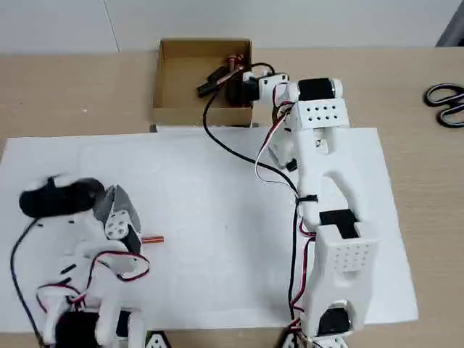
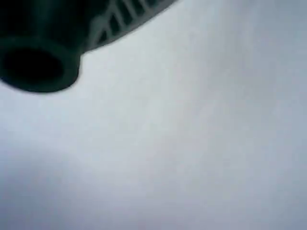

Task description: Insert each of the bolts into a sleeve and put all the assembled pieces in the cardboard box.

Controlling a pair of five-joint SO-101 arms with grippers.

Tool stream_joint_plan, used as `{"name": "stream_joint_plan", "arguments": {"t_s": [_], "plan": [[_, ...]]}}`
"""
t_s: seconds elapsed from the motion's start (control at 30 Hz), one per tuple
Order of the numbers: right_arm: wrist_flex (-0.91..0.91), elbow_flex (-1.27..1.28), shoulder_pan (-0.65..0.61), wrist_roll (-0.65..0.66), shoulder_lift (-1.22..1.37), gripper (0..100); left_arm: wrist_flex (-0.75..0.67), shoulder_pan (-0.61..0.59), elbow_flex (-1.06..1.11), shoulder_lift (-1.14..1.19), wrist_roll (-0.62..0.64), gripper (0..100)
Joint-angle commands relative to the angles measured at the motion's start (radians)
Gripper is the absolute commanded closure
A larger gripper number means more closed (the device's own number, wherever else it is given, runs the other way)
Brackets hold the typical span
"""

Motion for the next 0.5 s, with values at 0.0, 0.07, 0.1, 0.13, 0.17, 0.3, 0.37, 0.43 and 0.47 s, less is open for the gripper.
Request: {"name": "stream_joint_plan", "arguments": {"t_s": [0.0,0.07,0.1,0.13,0.17,0.3,0.37,0.43,0.47], "plan": [[0.019,0.012,-0.001,-0.04,-0.068,98.9,0.003,-0.032,-0.243,0.253,0.026,99],[0.016,0.04,-0.005,-0.058,-0.068,98.9,0.005,-0.044,-0.394,0.408,0.055,99],[0.016,0.052,-0.005,-0.068,-0.068,98.9,0.009,-0.051,-0.467,0.485,0.075,99],[0.016,0.066,-0.002,-0.078,-0.068,98.9,0.014,-0.054,-0.542,0.557,0.094,99],[0.016,0.075,-0.001,-0.086,-0.068,98.9,0.028,-0.054,-0.613,0.624,0.109,99],[0.016,0.098,-0.001,-0.121,-0.068,98.9,0.143,-0.052,-0.857,0.872,0.221,99],[0.016,0.098,-0.001,-0.135,-0.068,98.9,0.199,-0.055,-0.924,0.971,0.308,99],[0.019,0.101,0.007,-0.133,-0.068,98.9,0.252,-0.08,-0.954,1.056,0.408,99],[0.019,0.103,0.018,-0.133,-0.068,98.9,0.273,-0.092,-0.955,1.097,0.45,99]]}}
